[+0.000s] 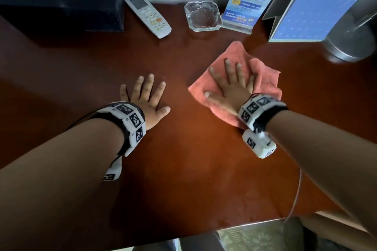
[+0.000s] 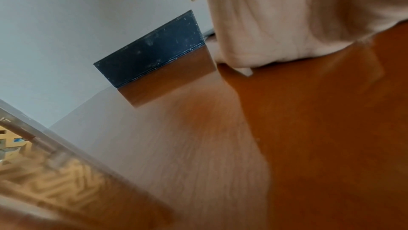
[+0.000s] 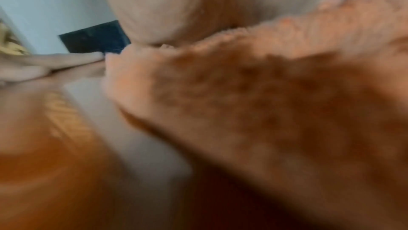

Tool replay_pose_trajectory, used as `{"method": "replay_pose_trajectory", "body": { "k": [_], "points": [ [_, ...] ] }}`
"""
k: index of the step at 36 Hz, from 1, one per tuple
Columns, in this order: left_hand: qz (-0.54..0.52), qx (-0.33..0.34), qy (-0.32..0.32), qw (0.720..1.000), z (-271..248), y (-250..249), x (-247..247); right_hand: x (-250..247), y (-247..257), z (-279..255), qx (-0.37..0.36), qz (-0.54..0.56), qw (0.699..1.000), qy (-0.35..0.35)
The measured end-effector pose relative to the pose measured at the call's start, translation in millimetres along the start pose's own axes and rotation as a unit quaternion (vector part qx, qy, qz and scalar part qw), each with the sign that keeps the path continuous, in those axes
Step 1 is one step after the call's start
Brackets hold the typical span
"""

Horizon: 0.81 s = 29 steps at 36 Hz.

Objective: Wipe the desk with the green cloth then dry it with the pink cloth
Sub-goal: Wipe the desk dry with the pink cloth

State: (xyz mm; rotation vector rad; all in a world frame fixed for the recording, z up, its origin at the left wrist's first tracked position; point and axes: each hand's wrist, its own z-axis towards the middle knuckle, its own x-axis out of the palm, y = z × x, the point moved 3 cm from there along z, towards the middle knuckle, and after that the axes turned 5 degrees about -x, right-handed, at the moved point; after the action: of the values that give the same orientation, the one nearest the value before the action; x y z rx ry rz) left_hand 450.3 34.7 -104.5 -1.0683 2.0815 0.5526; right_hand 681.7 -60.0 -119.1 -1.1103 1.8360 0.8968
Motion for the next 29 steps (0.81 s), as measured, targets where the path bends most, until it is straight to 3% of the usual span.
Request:
{"method": "replay_pose_trajectory", "body": {
  "k": [11, 15, 19, 24, 29],
  "points": [
    [-0.01, 0.005, 0.006, 1.0, -1, 0, -2, 66, 79, -132, -0.165, -0.069, 0.98, 0.083],
    [-0.009, 0.005, 0.0, 1.0, -1, 0, -1, 75, 86, -146, -0.192, -0.062, 0.975, 0.093],
    [-0.013, 0.007, 0.0, 1.0, -1, 0, 0, 63, 67, -126, -0.219, -0.101, 0.966, 0.09],
    [-0.01, 0.008, 0.001, 1.0, 0, 1, 1, 33, 7, -69, -0.105, -0.113, 0.987, 0.045],
    [-0.007, 0.005, -0.002, 1.0, 0, 1, 0, 0, -37, -27, 0.031, -0.012, 0.999, 0.017]
  ]
}}
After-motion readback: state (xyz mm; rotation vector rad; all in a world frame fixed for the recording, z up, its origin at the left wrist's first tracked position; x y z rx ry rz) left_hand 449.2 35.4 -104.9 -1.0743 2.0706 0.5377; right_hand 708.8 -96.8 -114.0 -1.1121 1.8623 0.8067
